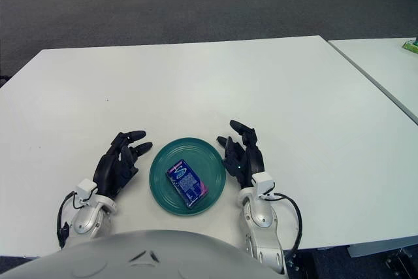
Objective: Put the gum into the plate.
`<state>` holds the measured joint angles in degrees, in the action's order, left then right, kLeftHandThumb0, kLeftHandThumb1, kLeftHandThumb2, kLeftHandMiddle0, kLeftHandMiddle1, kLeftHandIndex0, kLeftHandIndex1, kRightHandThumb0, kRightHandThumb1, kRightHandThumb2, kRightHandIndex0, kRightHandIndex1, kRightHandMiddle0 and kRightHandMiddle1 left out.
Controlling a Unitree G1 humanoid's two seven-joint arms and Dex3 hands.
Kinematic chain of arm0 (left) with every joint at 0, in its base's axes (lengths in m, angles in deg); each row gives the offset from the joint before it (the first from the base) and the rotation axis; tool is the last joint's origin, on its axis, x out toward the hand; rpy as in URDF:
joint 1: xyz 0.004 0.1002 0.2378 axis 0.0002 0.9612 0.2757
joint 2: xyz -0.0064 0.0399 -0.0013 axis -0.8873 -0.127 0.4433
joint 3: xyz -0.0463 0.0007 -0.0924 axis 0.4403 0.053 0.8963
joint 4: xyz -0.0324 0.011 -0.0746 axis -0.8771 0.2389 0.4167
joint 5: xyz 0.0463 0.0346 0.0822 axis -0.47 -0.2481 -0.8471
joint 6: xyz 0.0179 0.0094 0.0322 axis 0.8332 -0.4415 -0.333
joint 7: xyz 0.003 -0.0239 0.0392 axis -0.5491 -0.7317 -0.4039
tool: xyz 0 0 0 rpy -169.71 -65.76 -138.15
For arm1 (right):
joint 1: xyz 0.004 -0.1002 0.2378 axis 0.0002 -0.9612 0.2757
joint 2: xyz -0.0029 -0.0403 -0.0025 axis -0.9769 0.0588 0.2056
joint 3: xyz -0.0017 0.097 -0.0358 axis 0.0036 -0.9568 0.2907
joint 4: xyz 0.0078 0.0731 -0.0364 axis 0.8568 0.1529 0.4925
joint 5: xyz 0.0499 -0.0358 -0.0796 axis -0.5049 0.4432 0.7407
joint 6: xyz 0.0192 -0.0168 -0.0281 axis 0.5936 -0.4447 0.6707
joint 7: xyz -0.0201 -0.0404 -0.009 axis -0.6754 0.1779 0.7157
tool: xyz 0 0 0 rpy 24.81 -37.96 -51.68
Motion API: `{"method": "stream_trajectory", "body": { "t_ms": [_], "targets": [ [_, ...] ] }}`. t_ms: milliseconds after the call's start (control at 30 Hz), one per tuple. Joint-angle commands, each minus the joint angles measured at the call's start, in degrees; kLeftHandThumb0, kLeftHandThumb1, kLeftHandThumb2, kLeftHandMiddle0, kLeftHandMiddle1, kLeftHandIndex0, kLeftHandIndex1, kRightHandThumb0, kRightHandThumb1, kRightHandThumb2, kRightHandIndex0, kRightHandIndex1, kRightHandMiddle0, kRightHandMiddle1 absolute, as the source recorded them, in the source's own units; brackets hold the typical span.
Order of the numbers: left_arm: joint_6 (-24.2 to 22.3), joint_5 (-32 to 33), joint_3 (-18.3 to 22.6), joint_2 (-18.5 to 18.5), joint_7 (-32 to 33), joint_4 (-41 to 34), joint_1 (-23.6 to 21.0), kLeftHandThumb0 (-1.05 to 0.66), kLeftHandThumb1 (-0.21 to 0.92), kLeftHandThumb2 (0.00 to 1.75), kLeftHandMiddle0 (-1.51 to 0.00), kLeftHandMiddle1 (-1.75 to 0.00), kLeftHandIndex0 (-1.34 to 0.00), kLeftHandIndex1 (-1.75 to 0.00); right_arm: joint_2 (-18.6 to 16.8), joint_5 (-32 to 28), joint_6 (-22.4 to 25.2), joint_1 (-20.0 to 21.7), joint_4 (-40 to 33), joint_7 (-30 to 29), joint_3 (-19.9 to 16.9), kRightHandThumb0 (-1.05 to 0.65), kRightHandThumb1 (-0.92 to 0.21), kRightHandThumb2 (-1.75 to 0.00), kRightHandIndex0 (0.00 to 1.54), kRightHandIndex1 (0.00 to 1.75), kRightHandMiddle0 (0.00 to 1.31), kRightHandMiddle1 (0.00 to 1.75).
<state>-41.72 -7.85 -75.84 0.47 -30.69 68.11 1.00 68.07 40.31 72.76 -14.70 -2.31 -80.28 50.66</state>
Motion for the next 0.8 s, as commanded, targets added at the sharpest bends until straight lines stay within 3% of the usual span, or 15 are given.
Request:
{"method": "stream_trajectory", "body": {
  "t_ms": [0,767],
  "targets": [
    [-1.18,-0.69,0.25,-0.22,0.53,0.35,-0.13,-0.87,0.92,0.94,-0.49,-0.81,-0.27,-1.21,0.46,0.35,3.85,-1.74,2.46,-0.6,-0.33,-0.64,-0.92,-0.82,0.47,0.55,0.01,0.94],
    [-1.52,-0.36,0.61,-0.28,0.42,-0.28,-0.14,-0.86,0.92,0.94,-0.5,-0.82,-0.28,-1.23,0.14,0.63,4.36,-2.23,1.94,-0.79,0.4,-0.64,-0.92,-0.83,0.45,0.54,0.02,0.94]
  ]
}}
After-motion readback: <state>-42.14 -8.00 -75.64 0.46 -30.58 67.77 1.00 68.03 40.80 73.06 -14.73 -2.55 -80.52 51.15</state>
